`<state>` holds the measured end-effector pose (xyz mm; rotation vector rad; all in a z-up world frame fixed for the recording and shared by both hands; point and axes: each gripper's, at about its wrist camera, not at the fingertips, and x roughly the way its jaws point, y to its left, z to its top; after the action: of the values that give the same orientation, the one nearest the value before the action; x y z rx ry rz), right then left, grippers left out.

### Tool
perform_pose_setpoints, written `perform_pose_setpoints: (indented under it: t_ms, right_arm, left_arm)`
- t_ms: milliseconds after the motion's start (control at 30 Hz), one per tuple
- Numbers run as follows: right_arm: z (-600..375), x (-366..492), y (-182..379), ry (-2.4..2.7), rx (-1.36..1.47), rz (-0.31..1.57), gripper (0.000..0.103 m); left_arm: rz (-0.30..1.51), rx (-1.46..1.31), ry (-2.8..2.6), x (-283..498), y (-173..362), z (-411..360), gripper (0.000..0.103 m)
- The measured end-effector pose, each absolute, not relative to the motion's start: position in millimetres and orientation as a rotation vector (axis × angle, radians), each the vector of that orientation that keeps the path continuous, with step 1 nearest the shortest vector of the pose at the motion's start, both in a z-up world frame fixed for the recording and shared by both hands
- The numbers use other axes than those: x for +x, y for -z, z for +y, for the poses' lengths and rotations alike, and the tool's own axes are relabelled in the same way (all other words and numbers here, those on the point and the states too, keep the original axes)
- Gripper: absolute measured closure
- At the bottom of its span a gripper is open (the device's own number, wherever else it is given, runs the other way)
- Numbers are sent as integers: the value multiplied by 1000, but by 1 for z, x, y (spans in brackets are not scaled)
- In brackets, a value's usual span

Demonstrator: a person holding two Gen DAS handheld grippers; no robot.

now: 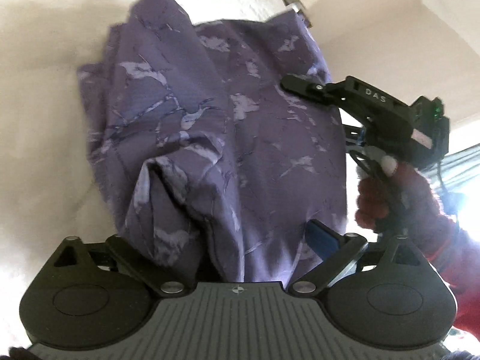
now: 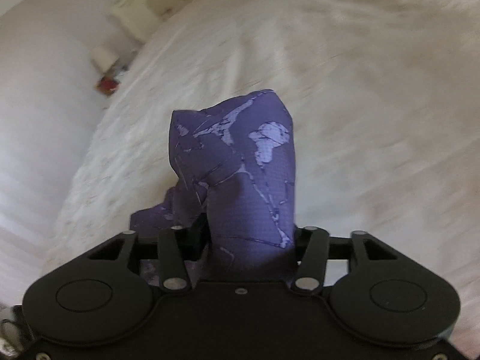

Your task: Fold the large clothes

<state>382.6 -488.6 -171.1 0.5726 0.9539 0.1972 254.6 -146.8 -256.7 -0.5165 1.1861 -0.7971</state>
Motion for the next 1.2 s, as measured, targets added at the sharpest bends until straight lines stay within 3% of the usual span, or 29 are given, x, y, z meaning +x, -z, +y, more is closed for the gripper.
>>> perform_pose_setpoints:
  t_ms: [67, 167, 300, 467, 667, 833, 933, 1033, 1200]
  right_arm:
    - [-500, 385, 181, -121, 517, 1011, 27]
    - [-508, 376, 193, -14, 418, 1063, 27]
    - [-516, 348, 185, 18, 452, 961, 25]
    - [-510, 318, 169, 16, 397, 864, 25]
    - [-507, 303, 161, 1, 315, 836, 25]
    - [-508, 295, 161, -2, 290, 838, 25]
    - [-503, 292, 160, -19, 251, 844, 25]
    - [-499, 300, 155, -41, 202, 815, 25]
    - [-502, 363, 155, -23, 159, 789, 25]
  left_arm:
    - [1183, -487, 731, 253, 261, -157, 8]
    - [1222, -418, 578, 242, 272, -146, 8]
    - [1231, -480, 493, 220, 267, -110, 9]
    - [1061, -266, 482, 200, 197, -106, 10]
    - [828, -103, 612, 222, 141, -182, 10]
    - [807, -18, 633, 245, 167, -224, 10]
    - [961, 49, 457, 264, 214, -228, 10]
    - [1102, -135, 388, 271, 253, -192, 7]
    - [1096, -141, 362, 262, 253, -191, 6]
